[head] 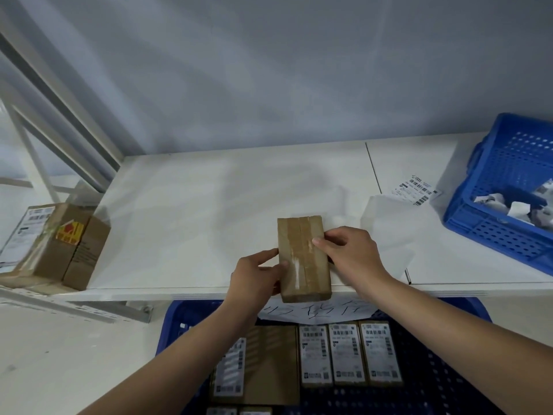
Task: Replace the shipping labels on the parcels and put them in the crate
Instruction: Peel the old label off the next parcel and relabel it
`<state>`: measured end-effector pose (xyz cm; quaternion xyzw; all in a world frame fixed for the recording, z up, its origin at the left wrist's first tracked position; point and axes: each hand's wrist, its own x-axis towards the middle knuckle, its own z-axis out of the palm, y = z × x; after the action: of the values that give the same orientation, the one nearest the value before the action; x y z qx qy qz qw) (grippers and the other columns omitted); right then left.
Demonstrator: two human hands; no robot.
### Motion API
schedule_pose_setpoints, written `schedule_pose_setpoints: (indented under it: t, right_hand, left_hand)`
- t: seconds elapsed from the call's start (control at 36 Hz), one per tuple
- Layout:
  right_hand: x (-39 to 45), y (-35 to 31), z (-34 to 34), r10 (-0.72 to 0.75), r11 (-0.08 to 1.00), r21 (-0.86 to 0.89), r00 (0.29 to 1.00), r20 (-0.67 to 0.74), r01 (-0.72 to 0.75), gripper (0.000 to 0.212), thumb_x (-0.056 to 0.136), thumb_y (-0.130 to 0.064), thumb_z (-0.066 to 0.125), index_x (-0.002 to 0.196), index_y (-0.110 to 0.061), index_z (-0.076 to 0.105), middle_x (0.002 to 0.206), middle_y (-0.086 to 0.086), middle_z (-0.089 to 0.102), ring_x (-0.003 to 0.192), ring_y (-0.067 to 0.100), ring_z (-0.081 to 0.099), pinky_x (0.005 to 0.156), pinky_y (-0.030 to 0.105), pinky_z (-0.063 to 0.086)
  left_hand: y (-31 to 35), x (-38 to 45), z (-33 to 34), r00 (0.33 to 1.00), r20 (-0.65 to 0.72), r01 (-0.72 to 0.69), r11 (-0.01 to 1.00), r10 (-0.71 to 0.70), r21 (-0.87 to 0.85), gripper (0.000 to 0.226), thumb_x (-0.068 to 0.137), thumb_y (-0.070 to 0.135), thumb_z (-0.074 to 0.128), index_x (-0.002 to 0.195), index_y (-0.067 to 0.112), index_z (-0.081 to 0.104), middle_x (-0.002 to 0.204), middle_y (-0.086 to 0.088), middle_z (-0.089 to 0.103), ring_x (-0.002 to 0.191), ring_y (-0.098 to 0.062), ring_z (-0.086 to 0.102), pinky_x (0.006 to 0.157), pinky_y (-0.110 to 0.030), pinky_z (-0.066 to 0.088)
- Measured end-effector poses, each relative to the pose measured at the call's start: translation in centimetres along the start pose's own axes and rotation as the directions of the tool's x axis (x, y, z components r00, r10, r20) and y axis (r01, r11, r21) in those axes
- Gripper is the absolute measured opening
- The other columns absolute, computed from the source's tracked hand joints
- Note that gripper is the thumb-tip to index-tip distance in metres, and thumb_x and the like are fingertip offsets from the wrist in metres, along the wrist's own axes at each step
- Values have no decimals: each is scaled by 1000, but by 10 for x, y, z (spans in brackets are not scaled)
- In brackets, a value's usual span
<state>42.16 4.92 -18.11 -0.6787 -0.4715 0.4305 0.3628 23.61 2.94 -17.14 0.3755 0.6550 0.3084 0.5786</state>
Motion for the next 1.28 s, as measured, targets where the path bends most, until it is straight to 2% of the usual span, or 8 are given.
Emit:
schedule_pose_setpoints:
  t: [0.11, 0.28, 0.58, 0.72, 0.86, 0.94, 1.03, 1.28]
  right_hand:
    - [2, 1, 0, 14, 1000, -7, 1000, 10, -14, 15, 89, -32, 75, 95, -19, 76, 92, -8, 74, 92, 8, 69, 89, 33, 57]
    - [-1, 0, 0, -29, 998, -55, 1000, 9, 29, 18, 92, -33, 71, 100, -17, 74, 94, -10, 72, 90, 2, 66, 76, 16, 48]
    - [3, -34, -30, -47, 980, -183, 985, 165, 77, 25, 99, -32, 59, 111, -14, 71, 108, -5, 68, 107, 14, 63, 99, 38, 53]
    - [12, -46, -84, -159, 972, -181, 986, -58, 146, 13, 94, -14, 60, 94, -18, 73, 87, -10, 69, 91, 18, 69, 90, 44, 57]
    - [8, -28, -145, 1, 987, -155, 969, -246, -40, 19, 95, -11, 54, 85, -19, 68, 93, 1, 70, 82, 22, 67, 75, 34, 58]
    - [8, -18, -158, 220, 974, -33, 967, -131, -226, 15, 96, -7, 55, 88, -11, 67, 93, 11, 67, 76, 26, 64, 69, 39, 62]
    - [9, -13, -162, 313, 950, 25, 949, -35, -312, 13, 100, -7, 55, 107, -1, 64, 103, 18, 65, 76, 25, 64, 53, 28, 58]
    - [23, 8, -153, 384, 923, 62, 922, -49, -381, 9, 99, -9, 52, 100, -6, 60, 97, 12, 63, 78, 25, 62, 81, 42, 62]
  left_hand:
    - [-1, 1, 1, 1000, -5, -10, 1000, 10, 25, 39, 98, 14, 67, 137, 18, 63, 98, -2, 78, 87, -18, 77, 87, -43, 62]
    - [-2, 0, 1, 998, -7, -69, 991, 70, 112, 38, 101, 14, 63, 138, 19, 62, 97, 0, 77, 89, -16, 76, 89, -40, 62]
    - [4, 3, -1, 994, -21, -105, 982, 110, 157, 48, 97, 25, 69, 144, 23, 56, 109, -4, 76, 93, -20, 76, 93, -46, 60]
    - [42, -2, -3, 930, -146, -257, 880, 337, 400, 42, 96, 29, 69, 137, 25, 59, 116, 0, 72, 102, -18, 69, 99, -40, 53]
    - [88, 6, 51, 845, -98, -429, 774, 526, 465, 24, 98, 14, 59, 118, 19, 71, 102, 0, 72, 90, -14, 66, 83, -24, 51]
    - [101, 17, 105, 878, 24, -444, 792, 479, 418, 23, 95, 15, 56, 95, 26, 77, 90, 3, 75, 84, -20, 72, 77, -28, 57]
    - [106, 31, 154, 907, 114, -414, 817, 404, 402, 27, 94, 7, 52, 97, 14, 77, 93, -4, 75, 95, -29, 71, 88, -35, 58]
    - [103, 76, 208, 974, 28, -208, 829, 226, 520, 38, 102, 26, 51, 118, -7, 63, 122, -25, 66, 118, -40, 60, 95, -35, 50]
